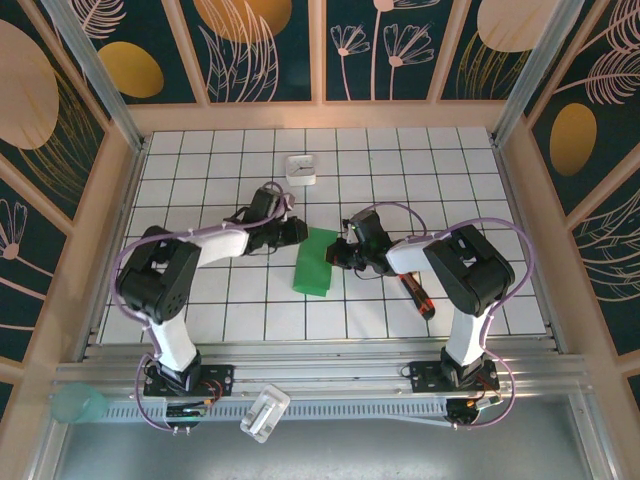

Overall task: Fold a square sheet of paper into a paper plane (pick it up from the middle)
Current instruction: First fold in half a square sheet of paper at the center of the table.

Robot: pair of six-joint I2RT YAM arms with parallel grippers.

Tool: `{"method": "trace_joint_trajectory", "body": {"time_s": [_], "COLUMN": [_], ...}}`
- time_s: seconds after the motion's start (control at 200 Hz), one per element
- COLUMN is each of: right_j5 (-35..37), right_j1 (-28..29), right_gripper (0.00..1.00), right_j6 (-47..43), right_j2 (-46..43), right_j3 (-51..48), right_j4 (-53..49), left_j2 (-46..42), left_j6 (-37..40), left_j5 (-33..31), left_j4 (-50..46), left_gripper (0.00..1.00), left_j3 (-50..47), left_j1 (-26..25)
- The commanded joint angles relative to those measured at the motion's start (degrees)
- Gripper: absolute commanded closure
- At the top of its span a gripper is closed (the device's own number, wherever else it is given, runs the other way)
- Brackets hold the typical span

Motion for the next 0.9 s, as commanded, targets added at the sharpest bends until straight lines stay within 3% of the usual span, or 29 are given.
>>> {"method": "trace_joint_trajectory", "body": {"time_s": [0.0,0.3,0.435,0.605,0.766,0.896], "right_j5": [7.8,8.1,8.4,8.8,8.7,8.8], "right_j1": [-0.1,-0.2,-0.2,-0.4,-0.3,-0.4], "right_gripper": [1.00,1.00,1.00,1.00,1.00,1.00], "right_j6": [-1.4,-1.8,-1.9,-2.0,-2.2,-2.6], "right_j2": [4.7,4.8,4.4,3.9,4.4,4.3], "right_j3": [-2.7,-2.4,-2.5,-2.5,-2.7,-2.7], "right_j4": [-10.4,-11.1,-11.8,-12.0,-11.7,-12.0], "left_j2": [-1.2,-2.9,-10.0,-9.3,-6.8,-10.1], "left_j6": [-2.6,2.2,-0.3,-3.0,0.9,2.6], "left_j5": [3.4,-3.4,1.6,7.1,0.0,-3.1], "left_j4": [0.8,-4.3,-0.6,0.9,-7.1,-10.5], "left_gripper": [0.82,0.89,0.86,0.84,0.87,0.88], "left_j3": [-5.4,-9.4,-12.1,-14.4,-14.7,-16.3], "left_j1": [-1.1,0.2,-1.8,-5.2,-4.9,-4.5]}}
